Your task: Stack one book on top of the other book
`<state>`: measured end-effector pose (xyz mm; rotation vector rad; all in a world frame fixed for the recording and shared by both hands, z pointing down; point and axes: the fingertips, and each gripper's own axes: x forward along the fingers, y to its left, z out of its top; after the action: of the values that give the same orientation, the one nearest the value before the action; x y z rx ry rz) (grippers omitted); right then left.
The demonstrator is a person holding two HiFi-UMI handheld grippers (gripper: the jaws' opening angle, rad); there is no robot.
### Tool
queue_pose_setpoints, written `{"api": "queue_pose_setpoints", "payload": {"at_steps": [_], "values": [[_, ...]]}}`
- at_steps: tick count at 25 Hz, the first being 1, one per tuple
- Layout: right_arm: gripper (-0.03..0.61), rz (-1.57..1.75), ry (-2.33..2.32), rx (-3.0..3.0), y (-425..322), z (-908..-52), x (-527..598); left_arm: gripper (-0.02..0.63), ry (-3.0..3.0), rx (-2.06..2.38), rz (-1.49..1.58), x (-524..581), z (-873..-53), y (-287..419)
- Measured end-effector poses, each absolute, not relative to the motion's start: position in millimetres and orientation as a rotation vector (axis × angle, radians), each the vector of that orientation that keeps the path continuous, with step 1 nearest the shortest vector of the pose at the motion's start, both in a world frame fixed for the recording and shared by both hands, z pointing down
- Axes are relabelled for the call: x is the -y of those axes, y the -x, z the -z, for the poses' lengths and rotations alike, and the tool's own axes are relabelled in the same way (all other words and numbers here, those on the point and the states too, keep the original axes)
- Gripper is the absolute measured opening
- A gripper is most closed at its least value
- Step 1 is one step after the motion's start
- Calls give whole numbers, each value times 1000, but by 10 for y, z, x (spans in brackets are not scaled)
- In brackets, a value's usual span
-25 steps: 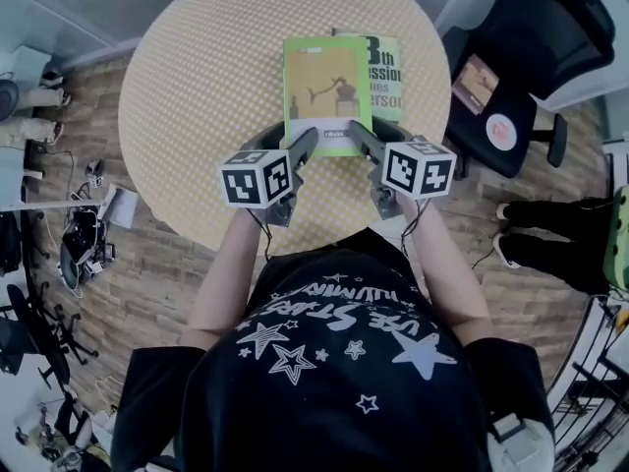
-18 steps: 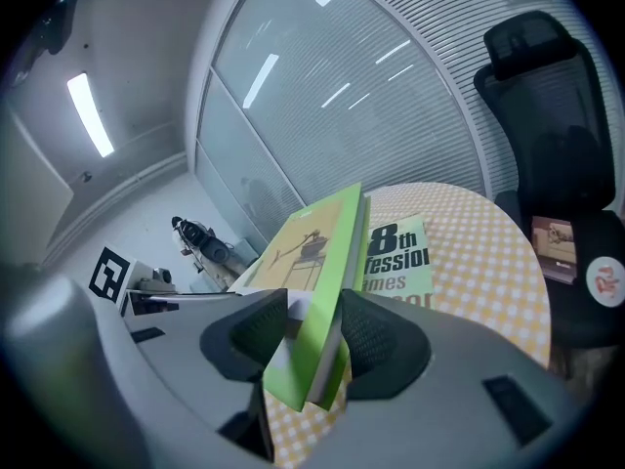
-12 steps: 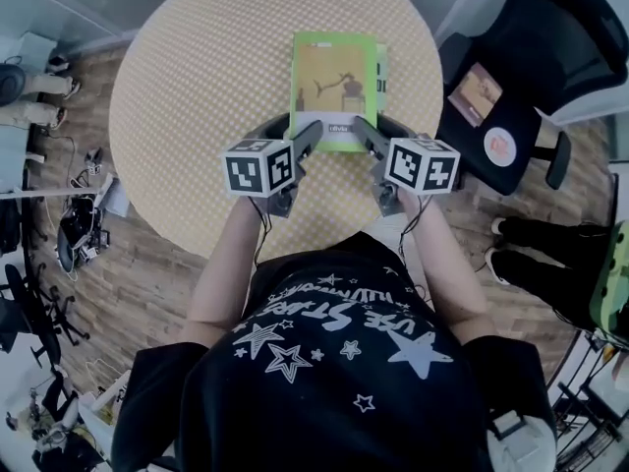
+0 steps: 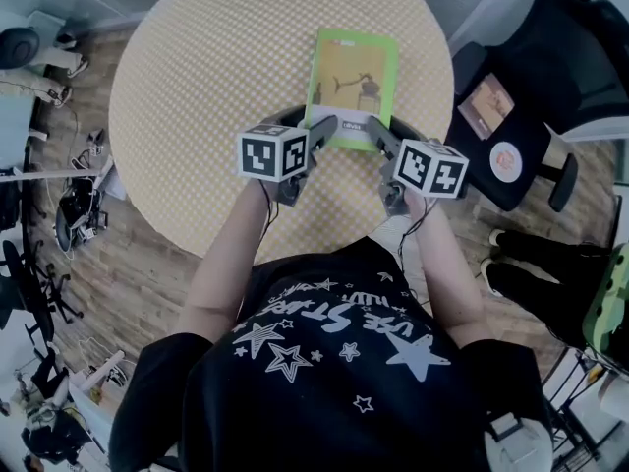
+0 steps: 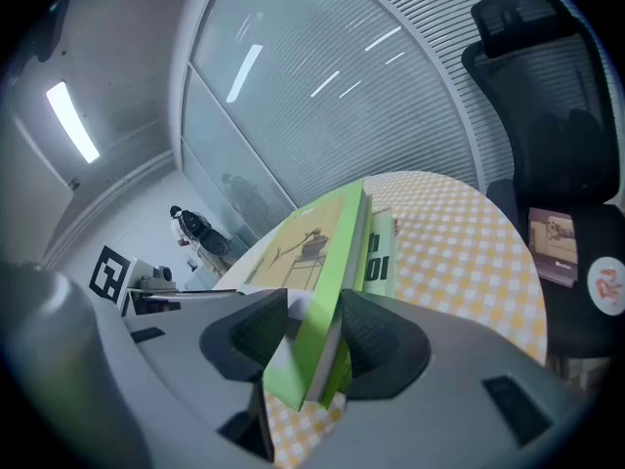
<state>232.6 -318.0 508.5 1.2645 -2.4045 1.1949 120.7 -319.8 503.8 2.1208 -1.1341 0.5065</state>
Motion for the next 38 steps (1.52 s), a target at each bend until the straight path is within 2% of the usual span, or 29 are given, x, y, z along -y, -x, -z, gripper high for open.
{"api": "queue_pose_setpoints", "payload": {"at_steps": [18,38], "values": [[181,-1233,-1271,2330,-2328,-5339,3320,276,-2066,1101,-520,3343,-5335,-1201],[183,-1169,-1361,2356,-2383,-5181,3290,270,-2199,1254,-543,3356,-5125,-1113]]}}
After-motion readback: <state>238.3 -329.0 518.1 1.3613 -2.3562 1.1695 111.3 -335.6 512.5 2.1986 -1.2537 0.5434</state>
